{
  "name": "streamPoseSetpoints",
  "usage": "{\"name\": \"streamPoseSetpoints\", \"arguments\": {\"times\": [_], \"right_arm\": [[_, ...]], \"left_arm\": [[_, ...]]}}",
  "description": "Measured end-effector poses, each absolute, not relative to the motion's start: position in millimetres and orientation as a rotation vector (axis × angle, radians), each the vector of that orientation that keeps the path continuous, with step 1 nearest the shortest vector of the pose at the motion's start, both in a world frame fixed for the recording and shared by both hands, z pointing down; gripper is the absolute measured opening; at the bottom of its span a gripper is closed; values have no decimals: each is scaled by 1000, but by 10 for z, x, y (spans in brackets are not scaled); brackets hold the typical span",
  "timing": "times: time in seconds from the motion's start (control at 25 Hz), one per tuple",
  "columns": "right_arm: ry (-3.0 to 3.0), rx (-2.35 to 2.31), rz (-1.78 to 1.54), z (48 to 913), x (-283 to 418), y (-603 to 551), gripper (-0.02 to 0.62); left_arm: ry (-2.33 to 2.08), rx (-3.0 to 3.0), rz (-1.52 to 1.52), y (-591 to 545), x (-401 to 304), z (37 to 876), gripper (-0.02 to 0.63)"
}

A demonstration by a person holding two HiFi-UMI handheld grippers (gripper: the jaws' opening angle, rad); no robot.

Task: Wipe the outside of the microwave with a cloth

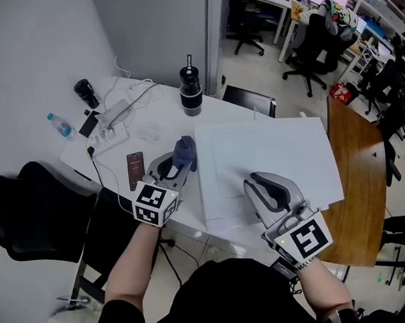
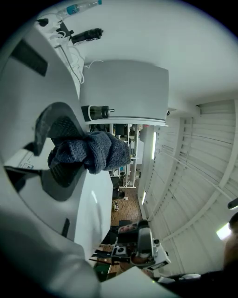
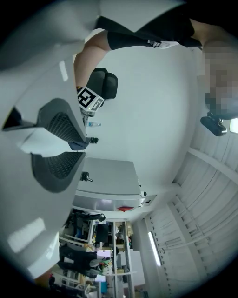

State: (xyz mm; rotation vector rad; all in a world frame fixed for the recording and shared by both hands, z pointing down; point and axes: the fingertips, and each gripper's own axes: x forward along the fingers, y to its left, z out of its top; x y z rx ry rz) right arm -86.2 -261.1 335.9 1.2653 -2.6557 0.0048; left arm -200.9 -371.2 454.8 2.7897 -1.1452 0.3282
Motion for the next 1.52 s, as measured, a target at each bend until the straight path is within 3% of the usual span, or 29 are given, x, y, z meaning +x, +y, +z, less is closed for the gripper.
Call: {"name": "streamPoseSetpoints", "arguments": {"times": [0.32,0.8,1.04,1.52], "right_arm": [[-2823,1054,22,3163,-1174,-2527,179],[-2977,644,-3,3002,-1465,-2215,259],[-3033,445,51,3009,-1479,-1935,258],[-3109,207,197,2955,-1545,-1719,182]], "left_arm": [[-983,3001,235,-3057,-1945,3638,103],[-550,3150,145,-2174,-1684,3108,104],[-382,3119,141,-1883,-1569,3092,104],[-113,3071,18,-1750,-1547,3028,106]]}}
